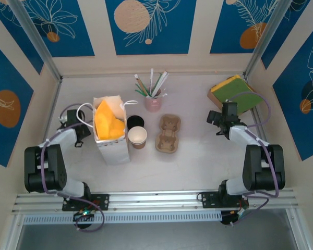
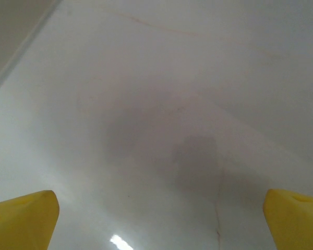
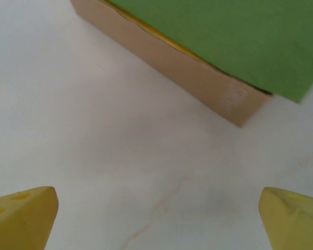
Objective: Pack the takeout coffee
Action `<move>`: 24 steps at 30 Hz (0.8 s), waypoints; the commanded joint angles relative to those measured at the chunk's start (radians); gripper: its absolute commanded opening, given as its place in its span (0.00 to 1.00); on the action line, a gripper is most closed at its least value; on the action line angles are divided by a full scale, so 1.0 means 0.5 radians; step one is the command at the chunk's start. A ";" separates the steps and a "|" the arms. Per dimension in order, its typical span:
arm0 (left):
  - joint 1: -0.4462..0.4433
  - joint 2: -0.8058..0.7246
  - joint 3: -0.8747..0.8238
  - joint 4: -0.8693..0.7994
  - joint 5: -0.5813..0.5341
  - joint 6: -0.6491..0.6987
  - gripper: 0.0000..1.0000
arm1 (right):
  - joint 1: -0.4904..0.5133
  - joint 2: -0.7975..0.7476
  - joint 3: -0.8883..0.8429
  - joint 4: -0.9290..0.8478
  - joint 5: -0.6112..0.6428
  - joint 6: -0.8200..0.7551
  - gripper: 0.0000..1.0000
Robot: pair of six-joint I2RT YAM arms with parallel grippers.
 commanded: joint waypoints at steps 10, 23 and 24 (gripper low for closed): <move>-0.088 -0.046 -0.426 1.520 0.483 0.530 1.00 | 0.026 0.144 -0.191 0.806 -0.400 -0.250 0.99; -0.102 -0.016 -0.619 1.974 0.752 0.587 1.00 | 0.054 0.123 -0.423 1.237 -0.620 -0.370 0.99; -0.105 -0.015 -0.632 2.007 0.779 0.600 1.00 | 0.046 0.122 -0.433 1.252 -0.642 -0.370 0.99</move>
